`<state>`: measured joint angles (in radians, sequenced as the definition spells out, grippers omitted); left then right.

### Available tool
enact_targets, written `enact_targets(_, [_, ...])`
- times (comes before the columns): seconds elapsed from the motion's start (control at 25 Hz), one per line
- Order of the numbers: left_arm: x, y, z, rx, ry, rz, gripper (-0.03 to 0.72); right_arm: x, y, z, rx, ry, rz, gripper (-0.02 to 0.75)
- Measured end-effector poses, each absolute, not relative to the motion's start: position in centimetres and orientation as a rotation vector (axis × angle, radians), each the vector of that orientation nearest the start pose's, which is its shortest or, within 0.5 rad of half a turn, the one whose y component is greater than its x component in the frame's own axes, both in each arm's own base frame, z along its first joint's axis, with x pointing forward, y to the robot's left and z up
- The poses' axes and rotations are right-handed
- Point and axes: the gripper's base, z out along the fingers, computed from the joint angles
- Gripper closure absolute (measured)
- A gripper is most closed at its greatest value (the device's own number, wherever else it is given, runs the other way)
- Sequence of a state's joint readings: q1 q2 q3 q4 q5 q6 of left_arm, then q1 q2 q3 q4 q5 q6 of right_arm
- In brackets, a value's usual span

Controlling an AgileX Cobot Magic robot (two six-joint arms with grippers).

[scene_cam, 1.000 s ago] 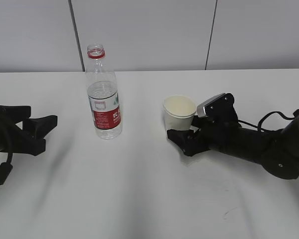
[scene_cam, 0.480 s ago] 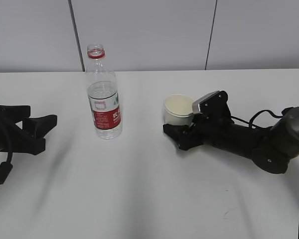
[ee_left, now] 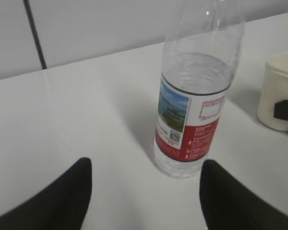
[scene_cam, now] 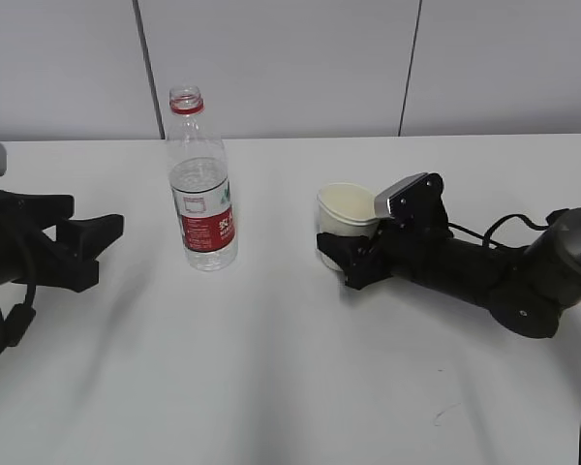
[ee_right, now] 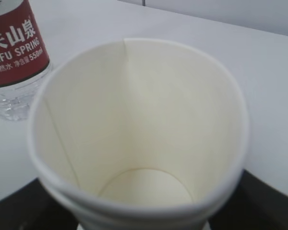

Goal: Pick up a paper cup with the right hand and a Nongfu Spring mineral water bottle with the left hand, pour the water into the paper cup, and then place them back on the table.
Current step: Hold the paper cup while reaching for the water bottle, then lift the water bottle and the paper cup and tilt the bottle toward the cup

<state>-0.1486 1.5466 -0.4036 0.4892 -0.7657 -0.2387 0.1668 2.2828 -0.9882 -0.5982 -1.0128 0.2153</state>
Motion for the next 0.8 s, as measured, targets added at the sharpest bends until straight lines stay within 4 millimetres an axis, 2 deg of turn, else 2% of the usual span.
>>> enact_targets(0.24, [26.4, -7.5, 15.9, 0.540, 1.870, -0.394, 0.246, 38.7, 11.0, 6.3, -0.612, 1.736, 0.489, 0.232])
enact_targets(0.36, [26.9, -8.1, 15.2, 0.562, 1.821, -0.459, 0.235, 38.7, 11.0, 6.3, -0.612, 1.736, 0.489, 0.232])
enact_targets(0.6, [28.2, -8.8, 13.4, 0.550, 1.772, -0.548, 0.101, 38.7, 11.0, 6.3, -0.626, 1.727, 0.478, 0.232])
enact_targets(0.8, [29.5, -9.2, 12.6, 0.573, 1.766, -0.564, 0.079, 38.7, 11.0, 6.3, -0.627, 1.729, 0.477, 0.232])
